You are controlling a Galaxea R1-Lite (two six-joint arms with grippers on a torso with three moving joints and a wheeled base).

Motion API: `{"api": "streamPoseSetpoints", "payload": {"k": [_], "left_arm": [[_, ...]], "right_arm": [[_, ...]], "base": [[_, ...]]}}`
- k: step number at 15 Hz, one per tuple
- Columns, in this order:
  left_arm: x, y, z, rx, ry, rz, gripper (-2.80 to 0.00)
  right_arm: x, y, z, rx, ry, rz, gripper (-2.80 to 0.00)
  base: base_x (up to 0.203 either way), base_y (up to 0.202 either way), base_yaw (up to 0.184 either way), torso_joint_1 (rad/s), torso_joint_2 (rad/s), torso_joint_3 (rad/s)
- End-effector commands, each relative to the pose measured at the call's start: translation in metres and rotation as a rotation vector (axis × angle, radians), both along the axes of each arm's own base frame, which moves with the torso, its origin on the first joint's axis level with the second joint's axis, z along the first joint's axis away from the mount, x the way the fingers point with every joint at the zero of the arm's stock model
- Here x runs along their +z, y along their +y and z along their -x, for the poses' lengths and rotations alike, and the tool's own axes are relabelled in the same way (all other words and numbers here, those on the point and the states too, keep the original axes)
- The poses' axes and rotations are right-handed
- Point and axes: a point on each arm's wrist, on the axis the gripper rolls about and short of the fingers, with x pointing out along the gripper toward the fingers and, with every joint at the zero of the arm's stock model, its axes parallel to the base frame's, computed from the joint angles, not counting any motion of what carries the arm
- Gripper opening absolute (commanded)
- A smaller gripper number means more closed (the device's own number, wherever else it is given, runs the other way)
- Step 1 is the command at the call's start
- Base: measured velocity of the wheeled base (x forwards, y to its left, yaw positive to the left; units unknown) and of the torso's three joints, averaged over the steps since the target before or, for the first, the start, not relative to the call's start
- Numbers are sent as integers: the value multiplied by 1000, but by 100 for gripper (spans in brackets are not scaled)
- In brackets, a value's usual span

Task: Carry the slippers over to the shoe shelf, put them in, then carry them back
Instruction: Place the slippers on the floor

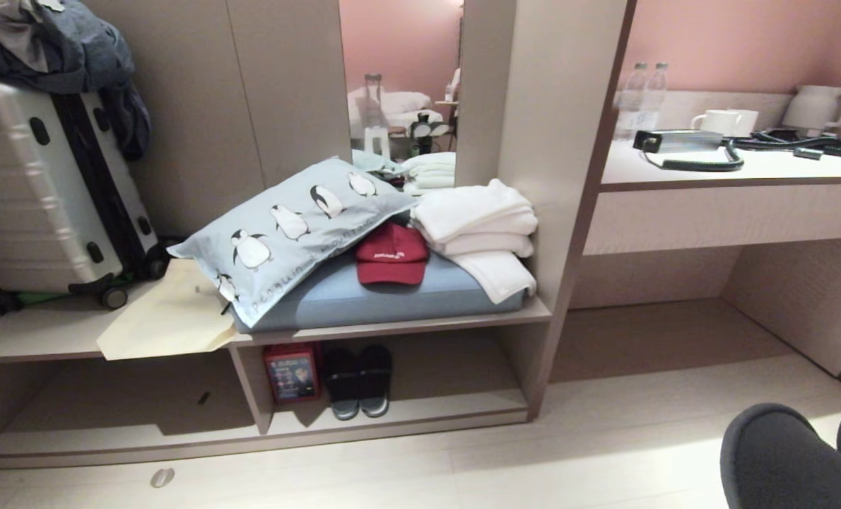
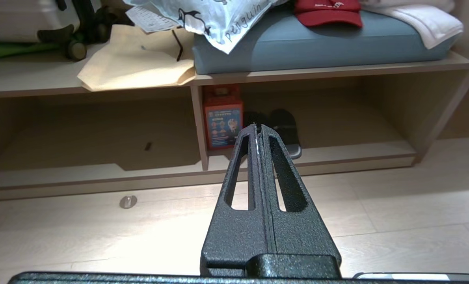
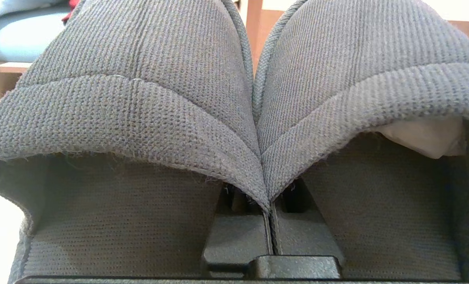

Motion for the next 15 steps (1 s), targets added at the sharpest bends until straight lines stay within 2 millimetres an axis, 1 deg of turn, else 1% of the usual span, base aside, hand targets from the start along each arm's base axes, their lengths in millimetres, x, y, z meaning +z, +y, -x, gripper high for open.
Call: {"api": "streamPoseSetpoints", "payload": {"k": [1,15], "left_arm": [[0,0,0,1,2,1,-280],[0,0,0,1,1,1,-280]], "right_arm": [[0,0,0,1,-2,0,-280],[0,0,0,-1,-2,1,-280]], "base": [[4,-121,8,2,2,2],[0,-195,2,3,4,3]]}}
